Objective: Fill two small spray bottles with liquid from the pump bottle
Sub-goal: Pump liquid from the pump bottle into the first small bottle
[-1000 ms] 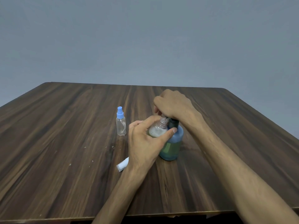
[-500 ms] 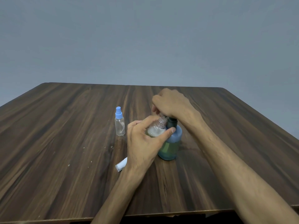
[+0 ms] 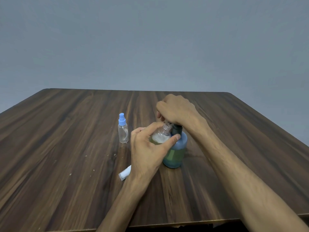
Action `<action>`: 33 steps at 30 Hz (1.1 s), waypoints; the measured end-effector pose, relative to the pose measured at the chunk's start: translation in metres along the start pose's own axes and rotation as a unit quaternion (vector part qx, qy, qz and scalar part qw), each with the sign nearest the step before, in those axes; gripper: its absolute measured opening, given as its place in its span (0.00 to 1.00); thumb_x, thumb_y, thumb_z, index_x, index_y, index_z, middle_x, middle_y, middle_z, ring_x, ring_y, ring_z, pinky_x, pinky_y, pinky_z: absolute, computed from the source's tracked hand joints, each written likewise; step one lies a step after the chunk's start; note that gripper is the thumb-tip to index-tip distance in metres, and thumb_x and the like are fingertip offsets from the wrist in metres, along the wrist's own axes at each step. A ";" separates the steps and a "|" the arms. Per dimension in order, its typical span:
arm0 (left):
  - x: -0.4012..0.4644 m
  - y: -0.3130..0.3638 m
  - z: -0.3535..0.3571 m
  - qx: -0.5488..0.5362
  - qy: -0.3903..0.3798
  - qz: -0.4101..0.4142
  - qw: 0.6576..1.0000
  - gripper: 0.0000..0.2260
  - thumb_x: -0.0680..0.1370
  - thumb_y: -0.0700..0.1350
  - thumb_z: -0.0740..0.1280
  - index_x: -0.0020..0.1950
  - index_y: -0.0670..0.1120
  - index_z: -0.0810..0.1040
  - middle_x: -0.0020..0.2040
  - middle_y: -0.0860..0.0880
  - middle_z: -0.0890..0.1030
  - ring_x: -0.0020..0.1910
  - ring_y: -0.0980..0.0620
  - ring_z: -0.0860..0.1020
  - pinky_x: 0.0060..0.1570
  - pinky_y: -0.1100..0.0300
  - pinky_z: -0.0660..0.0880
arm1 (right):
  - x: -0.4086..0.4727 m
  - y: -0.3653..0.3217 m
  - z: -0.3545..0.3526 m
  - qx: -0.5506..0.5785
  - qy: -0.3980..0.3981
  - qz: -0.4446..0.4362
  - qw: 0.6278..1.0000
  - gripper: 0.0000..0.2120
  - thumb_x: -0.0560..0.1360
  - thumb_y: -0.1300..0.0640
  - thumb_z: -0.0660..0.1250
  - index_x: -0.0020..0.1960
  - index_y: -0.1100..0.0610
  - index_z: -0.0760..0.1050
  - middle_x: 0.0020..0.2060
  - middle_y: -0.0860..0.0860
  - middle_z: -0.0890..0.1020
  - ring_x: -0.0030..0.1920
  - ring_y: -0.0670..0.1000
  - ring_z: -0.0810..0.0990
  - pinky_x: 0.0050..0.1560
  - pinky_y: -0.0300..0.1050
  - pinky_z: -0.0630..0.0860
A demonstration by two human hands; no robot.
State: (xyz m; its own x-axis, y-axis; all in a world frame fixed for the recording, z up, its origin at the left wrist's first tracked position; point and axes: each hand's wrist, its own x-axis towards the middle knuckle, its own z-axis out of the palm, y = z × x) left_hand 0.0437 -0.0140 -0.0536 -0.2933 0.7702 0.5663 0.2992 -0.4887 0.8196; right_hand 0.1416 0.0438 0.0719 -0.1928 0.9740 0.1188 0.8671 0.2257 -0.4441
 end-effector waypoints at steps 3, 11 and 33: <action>0.001 0.000 0.000 0.001 0.003 -0.003 1.000 0.15 0.68 0.63 0.81 0.51 0.60 0.88 0.47 0.59 0.89 0.57 0.35 0.85 0.57 0.39 0.83 | 0.000 -0.001 0.001 -0.019 -0.015 0.003 1.000 0.17 0.77 0.50 0.58 0.50 0.54 0.85 0.46 0.51 0.87 0.48 0.56 0.84 0.51 0.52 0.78; 0.001 0.000 0.000 0.008 0.002 -0.003 1.000 0.16 0.68 0.63 0.81 0.52 0.59 0.88 0.47 0.59 0.89 0.56 0.37 0.85 0.55 0.40 0.84 | 0.000 0.000 0.003 -0.019 -0.006 -0.002 1.000 0.17 0.77 0.50 0.59 0.50 0.54 0.85 0.46 0.51 0.87 0.48 0.56 0.84 0.50 0.51 0.77; 0.000 0.000 0.001 0.008 0.003 -0.008 1.000 0.16 0.68 0.64 0.80 0.51 0.60 0.88 0.47 0.58 0.89 0.57 0.35 0.84 0.56 0.39 0.84 | 0.001 0.002 0.004 -0.008 -0.003 -0.004 1.000 0.18 0.76 0.49 0.58 0.48 0.54 0.85 0.44 0.51 0.87 0.46 0.56 0.84 0.49 0.51 0.78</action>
State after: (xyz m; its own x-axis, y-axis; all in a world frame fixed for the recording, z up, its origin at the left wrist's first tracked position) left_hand 0.0444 -0.0137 -0.0532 -0.3027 0.7756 0.5539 0.3096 -0.4697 0.8268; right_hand 0.1413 0.0456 0.0672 -0.2029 0.9720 0.1182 0.8727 0.2342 -0.4285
